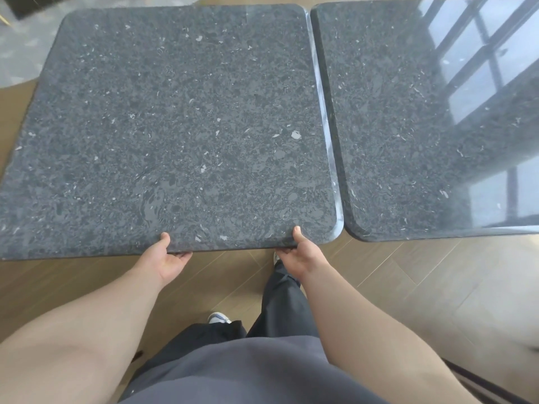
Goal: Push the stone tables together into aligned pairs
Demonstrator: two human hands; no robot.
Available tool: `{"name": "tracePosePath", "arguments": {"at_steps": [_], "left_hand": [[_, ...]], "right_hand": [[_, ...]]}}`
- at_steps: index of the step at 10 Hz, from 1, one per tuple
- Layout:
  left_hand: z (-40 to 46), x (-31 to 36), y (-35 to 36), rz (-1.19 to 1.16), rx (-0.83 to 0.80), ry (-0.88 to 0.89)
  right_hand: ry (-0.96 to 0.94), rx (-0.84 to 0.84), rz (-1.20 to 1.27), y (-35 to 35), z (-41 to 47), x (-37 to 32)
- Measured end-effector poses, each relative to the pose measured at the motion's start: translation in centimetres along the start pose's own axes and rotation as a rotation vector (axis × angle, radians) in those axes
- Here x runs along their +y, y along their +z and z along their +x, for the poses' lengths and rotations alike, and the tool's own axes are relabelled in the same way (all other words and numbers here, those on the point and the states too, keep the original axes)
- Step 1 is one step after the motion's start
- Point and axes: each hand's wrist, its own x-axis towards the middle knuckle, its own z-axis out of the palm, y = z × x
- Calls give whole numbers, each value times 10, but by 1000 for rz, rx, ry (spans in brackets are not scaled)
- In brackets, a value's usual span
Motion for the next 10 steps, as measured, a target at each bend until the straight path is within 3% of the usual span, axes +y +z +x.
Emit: {"name": "tracePosePath", "arguments": {"at_steps": [3, 5, 7, 9, 10], "left_hand": [[2, 5, 3, -16, 46, -55], [-12, 26, 12, 146, 74, -121], [-28, 63, -22, 252, -62, -226], [-53, 124, -74, 177, -287, -28], [-62, 156, -99, 198, -283, 71]], "right_hand": [[23, 27, -34, 7, -6, -5], [45, 198, -7, 30, -20, -12], [-73, 315, -189, 46, -43, 9], [-191, 296, -266, 74, -84, 55], [-198, 265, -355, 91, -99, 78]]}}
